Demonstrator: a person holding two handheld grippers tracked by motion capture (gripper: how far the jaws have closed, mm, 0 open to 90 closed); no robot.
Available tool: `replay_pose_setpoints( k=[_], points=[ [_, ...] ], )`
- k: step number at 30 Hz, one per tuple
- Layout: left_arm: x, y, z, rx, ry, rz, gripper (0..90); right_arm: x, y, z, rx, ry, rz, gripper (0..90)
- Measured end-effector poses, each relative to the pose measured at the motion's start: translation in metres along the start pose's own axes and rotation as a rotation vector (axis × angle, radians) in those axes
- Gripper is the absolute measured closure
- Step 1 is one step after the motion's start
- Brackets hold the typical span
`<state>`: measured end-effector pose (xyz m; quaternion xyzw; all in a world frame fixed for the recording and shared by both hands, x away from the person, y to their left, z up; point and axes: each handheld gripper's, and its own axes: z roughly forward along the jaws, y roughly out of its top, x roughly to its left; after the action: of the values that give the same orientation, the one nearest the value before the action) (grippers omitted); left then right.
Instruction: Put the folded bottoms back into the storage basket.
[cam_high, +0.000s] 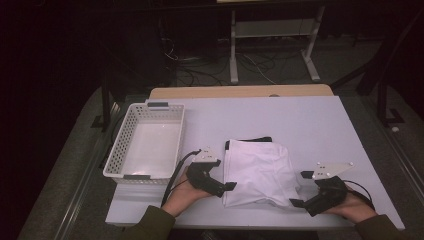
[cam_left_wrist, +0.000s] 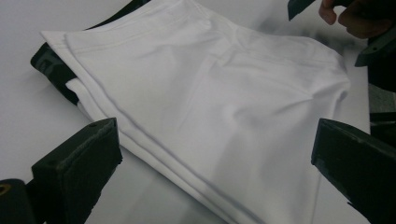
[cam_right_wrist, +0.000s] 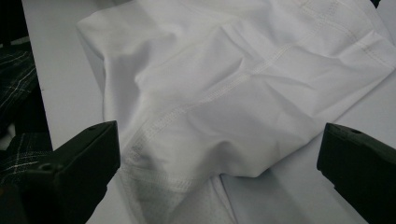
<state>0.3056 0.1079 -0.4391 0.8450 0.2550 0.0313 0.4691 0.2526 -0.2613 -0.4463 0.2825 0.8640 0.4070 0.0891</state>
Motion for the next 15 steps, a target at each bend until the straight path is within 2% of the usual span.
replay_pose_setpoints(
  k=[7, 15],
  points=[
    [0.008, 0.004, 0.008, -0.002, 0.029, -0.008, 1.2, 0.000, 0.000, 0.000, 0.002, -0.001, 0.002, 0.0],
    [0.015, 0.011, 0.016, -0.016, 0.057, -0.018, 6.9, 0.000, 0.000, 0.000, 0.003, 0.002, -0.002, 0.0]
  ],
)
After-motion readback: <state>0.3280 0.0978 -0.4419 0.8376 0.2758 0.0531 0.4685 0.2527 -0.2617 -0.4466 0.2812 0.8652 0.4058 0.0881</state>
